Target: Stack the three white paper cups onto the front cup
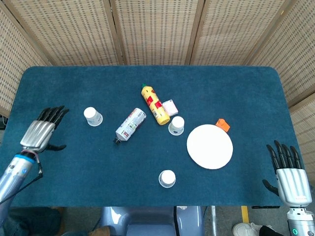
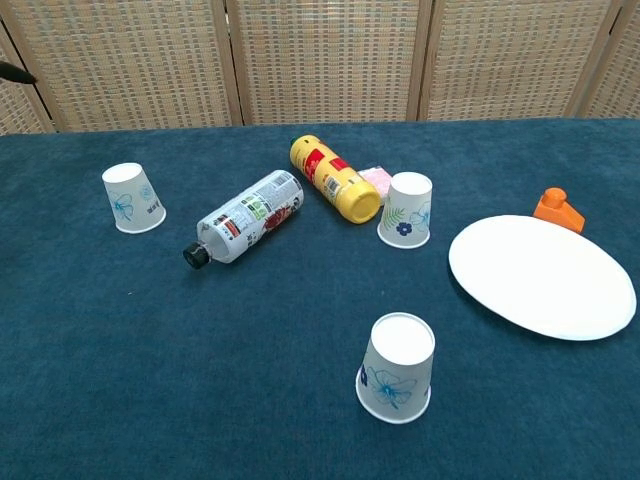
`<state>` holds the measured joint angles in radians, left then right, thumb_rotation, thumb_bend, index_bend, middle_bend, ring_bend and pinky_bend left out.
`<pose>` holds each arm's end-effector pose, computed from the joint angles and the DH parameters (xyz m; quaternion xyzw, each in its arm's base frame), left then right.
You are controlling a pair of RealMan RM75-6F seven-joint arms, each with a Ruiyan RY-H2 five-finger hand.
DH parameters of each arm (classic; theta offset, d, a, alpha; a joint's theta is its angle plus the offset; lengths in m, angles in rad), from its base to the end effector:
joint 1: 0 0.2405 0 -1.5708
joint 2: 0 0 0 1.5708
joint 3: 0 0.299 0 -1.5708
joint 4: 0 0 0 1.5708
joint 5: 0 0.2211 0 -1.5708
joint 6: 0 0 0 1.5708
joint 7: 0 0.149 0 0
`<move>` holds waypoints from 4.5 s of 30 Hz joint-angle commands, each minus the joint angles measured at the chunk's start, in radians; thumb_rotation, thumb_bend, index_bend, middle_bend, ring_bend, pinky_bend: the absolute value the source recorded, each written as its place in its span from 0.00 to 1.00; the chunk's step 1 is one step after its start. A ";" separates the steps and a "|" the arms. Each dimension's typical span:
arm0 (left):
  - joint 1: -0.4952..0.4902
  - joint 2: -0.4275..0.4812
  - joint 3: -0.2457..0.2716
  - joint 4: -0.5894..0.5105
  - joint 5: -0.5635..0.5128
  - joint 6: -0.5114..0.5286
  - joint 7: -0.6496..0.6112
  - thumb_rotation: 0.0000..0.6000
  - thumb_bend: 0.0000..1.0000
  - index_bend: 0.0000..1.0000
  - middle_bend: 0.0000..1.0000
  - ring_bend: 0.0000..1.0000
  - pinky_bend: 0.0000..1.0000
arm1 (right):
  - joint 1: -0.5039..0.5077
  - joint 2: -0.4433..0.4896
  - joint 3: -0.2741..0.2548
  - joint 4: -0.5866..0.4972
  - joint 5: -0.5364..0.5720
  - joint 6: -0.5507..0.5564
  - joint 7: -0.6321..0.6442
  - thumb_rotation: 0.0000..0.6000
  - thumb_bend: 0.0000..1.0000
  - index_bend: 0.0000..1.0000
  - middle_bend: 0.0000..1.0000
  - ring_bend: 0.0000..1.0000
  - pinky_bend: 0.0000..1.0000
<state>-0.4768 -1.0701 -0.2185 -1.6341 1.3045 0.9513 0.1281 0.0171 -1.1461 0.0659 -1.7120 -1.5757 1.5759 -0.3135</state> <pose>-0.2774 0.3473 0.1476 -0.7084 -0.3673 -0.3308 0.5038 -0.3263 -0.1686 0.1613 0.6128 -0.3045 0.3570 0.6359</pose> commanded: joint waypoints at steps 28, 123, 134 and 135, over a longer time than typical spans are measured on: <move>-0.421 -0.422 0.004 0.709 -0.199 -0.405 0.005 1.00 0.00 0.24 0.13 0.18 0.29 | 0.013 -0.014 0.034 0.009 0.073 -0.009 -0.014 1.00 0.00 0.00 0.00 0.00 0.00; -0.676 -0.371 0.076 -0.104 0.141 -0.321 0.315 1.00 0.00 0.00 0.00 0.00 0.00 | 0.024 0.013 0.067 0.022 0.183 -0.028 0.040 1.00 0.00 0.00 0.00 0.00 0.00; -0.521 -0.226 0.050 -0.111 0.087 -0.074 0.224 1.00 0.00 0.00 0.00 0.00 0.00 | 0.041 -0.001 0.062 0.034 0.184 -0.055 0.021 1.00 0.00 0.00 0.00 0.00 0.00; -0.493 -0.206 0.058 -0.117 0.089 -0.038 0.216 1.00 0.00 0.00 0.00 0.00 0.00 | 0.047 -0.003 0.066 0.041 0.189 -0.063 0.025 1.00 0.00 0.00 0.00 0.00 0.00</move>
<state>-1.0604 -1.3466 -0.1607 -1.7502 1.4218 0.7989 0.3856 0.0545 -1.1456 0.1269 -1.6823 -1.3926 1.5254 -0.2937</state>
